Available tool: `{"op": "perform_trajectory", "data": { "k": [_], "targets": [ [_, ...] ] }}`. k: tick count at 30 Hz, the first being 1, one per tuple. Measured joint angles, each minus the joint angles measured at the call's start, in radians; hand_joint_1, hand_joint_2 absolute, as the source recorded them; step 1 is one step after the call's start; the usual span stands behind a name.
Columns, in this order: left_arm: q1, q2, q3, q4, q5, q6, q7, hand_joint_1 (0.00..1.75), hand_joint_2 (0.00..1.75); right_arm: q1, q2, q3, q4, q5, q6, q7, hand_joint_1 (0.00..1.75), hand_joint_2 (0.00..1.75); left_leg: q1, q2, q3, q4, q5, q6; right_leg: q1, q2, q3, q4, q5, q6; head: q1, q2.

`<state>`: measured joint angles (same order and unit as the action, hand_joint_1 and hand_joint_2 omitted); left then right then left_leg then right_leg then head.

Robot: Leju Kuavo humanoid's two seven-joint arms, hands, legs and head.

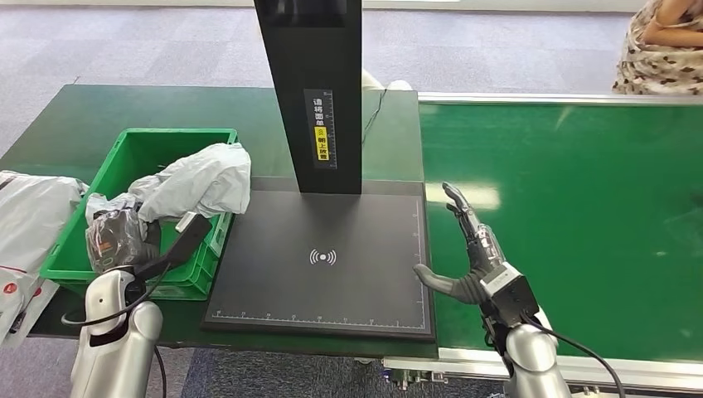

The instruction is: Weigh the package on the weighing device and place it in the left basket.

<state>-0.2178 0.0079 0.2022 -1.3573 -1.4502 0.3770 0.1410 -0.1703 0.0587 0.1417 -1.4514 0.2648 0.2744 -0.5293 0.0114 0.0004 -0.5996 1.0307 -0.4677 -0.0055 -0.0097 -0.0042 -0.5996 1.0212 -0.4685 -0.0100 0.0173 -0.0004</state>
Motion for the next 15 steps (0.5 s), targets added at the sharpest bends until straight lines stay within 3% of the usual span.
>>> {"op": "perform_trajectory", "data": {
  "k": [5, 6, 10, 15],
  "targets": [
    [-0.066, 0.031, 0.063, 0.098, 0.02, 0.038, 0.008, 1.75, 1.75, 0.015, 0.002, 0.0, -0.02, 0.01, 0.004, 0.006, 0.0, 1.75, 0.0, 0.0, 0.0, 0.0, 0.0, 0.0, 0.0, 0.0, 0.0, 0.0, 0.0, 0.0, 0.0, 0.0],
    [-0.076, 0.036, 0.074, 0.114, 0.024, 0.047, 0.005, 1.67, 1.75, 0.018, 0.002, 0.0, -0.024, 0.012, 0.005, 0.006, 0.0, 1.75, 0.0, 0.0, 0.0, 0.0, 0.0, 0.0, 0.0, 0.0, 0.0, 0.0, 0.0, 0.0, 0.0, 0.0],
    [-0.108, 0.046, 0.1, 0.162, 0.043, 0.052, -0.024, 0.04, 1.75, 0.026, 0.003, -0.001, -0.032, 0.02, 0.008, 0.008, 0.0, 1.75, 0.0, 0.0, 0.0, 0.0, 0.0, 0.0, 0.0, 0.0, 0.0, 0.0, 0.0, 0.0, 0.0, 0.0],
    [-0.135, 0.044, 0.104, 0.216, 0.093, 0.043, -0.074, 0.0, 1.75, 0.034, 0.007, -0.005, -0.038, 0.022, 0.008, 0.009, 0.0, 1.75, 0.0, 0.0, 0.0, 0.0, 0.0, 0.0, 0.0, 0.0, 0.0, 0.0, 0.0, 0.0, 0.0, 0.0]
  ]
}}
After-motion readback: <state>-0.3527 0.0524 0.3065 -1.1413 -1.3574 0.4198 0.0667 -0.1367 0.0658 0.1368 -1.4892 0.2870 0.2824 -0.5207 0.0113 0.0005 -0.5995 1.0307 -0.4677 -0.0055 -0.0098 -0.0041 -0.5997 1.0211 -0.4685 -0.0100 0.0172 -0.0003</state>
